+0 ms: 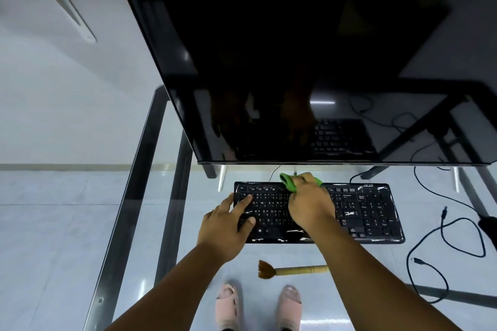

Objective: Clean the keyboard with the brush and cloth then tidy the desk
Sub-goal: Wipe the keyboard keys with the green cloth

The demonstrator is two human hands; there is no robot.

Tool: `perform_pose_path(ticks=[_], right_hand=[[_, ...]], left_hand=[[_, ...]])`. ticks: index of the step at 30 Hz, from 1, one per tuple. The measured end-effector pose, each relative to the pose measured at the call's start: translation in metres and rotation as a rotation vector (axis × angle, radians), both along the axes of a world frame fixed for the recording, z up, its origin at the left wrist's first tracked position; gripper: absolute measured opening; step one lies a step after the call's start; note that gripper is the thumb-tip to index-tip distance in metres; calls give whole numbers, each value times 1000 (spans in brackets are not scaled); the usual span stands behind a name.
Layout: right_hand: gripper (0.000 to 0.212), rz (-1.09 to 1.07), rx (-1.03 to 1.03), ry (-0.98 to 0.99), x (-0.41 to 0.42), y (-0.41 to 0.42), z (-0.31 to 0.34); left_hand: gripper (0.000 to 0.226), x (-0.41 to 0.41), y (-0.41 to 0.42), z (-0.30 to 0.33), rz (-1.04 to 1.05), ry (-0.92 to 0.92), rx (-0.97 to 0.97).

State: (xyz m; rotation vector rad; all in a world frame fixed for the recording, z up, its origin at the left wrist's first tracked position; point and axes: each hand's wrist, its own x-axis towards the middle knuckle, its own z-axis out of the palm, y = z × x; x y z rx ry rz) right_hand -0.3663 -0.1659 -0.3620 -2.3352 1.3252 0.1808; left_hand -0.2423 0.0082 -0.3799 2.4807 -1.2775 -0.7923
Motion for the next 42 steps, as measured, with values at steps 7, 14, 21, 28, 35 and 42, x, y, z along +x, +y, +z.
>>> perform_pose_path(ticks=[7,14,21,28,35,42], right_hand=[[56,290,34,-76,30,31,1],[46,60,-5,2,16,10,5],[65,318,58,-58,43,40,1],[59,203,19,-9,35,22,0],[65,448,17,-59,50,45,0],[63,339,-19,-66,47,38,-1]], left_hand=[[58,2,1,-5,-10,-8,-11],[73,7,10,-3,98,0,-83],[90,9,33,-10,30,-42,34],[111,8,43,-13,-60,-66,94],[114,9,47,-17,-70,-93,79],[117,7,51,-19,-36,-114,68]])
